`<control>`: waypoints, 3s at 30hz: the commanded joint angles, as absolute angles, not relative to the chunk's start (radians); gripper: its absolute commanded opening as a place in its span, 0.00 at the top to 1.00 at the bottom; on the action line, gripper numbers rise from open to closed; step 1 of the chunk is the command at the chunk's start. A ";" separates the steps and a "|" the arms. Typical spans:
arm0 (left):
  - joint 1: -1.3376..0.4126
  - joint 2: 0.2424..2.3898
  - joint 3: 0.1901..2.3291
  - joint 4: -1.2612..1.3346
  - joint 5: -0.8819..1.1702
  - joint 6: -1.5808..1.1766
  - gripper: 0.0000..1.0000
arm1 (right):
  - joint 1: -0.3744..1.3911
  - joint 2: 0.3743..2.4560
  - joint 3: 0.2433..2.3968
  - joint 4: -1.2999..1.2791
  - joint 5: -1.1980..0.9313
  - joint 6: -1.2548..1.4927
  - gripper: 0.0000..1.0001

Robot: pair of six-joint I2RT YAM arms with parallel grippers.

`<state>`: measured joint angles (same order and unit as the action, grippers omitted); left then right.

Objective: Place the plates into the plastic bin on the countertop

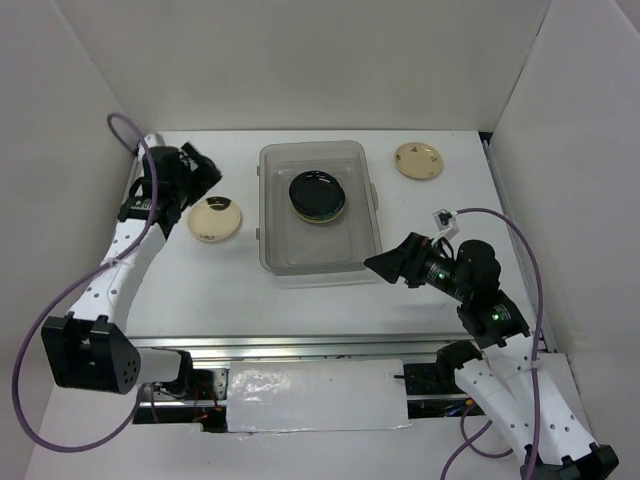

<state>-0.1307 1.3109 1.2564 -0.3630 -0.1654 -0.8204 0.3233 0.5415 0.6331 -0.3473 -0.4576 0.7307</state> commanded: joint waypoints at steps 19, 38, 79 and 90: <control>0.256 1.684 0.813 0.155 0.123 -0.962 0.14 | 0.437 0.560 0.595 -0.229 -0.571 0.643 0.00; 0.299 1.263 0.686 -0.035 -0.077 -1.040 1.00 | 0.437 0.581 0.574 -0.222 -0.522 0.650 0.00; -0.328 2.100 1.825 -0.353 0.087 -0.653 0.77 | 0.008 0.784 0.522 -0.184 -0.745 0.574 0.00; -0.385 1.792 1.602 -0.331 0.006 -0.686 0.01 | 0.008 0.837 0.514 -0.126 -0.723 0.612 0.00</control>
<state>-0.3759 1.9518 1.6142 -0.3519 0.0326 -0.6849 0.0132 0.8108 0.5285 -0.2134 -0.7227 0.5941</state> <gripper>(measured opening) 0.993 0.997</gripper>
